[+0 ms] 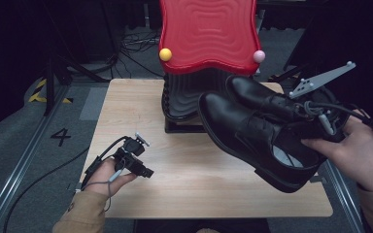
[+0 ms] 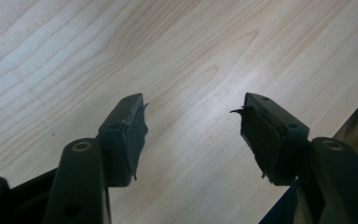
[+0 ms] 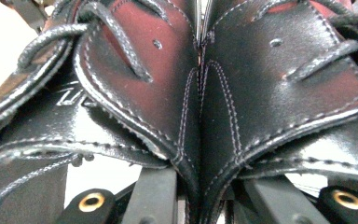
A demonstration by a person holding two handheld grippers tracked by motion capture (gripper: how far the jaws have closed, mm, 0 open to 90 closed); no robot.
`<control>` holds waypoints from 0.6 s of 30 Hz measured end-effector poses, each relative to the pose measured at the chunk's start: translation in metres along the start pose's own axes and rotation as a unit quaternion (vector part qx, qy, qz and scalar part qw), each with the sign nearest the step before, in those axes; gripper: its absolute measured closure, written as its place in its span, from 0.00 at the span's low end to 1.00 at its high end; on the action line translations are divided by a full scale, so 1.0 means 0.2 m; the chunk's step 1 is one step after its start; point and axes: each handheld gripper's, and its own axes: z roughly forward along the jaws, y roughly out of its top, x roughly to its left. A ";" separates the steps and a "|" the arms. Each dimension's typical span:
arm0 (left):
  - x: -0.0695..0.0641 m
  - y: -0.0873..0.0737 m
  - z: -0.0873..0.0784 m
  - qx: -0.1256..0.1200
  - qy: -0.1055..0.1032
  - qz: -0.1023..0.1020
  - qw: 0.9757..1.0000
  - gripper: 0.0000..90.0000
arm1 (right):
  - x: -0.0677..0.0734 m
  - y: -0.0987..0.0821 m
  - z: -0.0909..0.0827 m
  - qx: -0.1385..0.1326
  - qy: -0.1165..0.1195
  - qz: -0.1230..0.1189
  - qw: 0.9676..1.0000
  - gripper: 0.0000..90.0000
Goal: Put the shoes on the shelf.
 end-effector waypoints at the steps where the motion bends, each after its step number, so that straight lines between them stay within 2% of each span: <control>1: 0.00 -0.01 0.00 0.001 -0.001 -0.004 1.000 0.45 | 0.00 0.02 -0.02 -0.001 -0.001 -0.001 1.000 0.91; 10: 0.03 -0.09 -0.02 -0.004 0.003 -0.024 1.000 0.45 | -0.04 0.17 -0.15 -0.019 -0.011 -0.002 1.000 0.91; 15: 0.04 -0.12 -0.02 -0.002 0.007 -0.031 0.999 0.45 | -0.09 0.30 -0.20 -0.036 -0.010 0.010 0.999 0.91; 18: 0.05 -0.14 -0.03 -0.009 0.000 -0.039 0.999 0.45 | -0.12 0.39 -0.21 -0.040 -0.019 0.019 0.999 0.91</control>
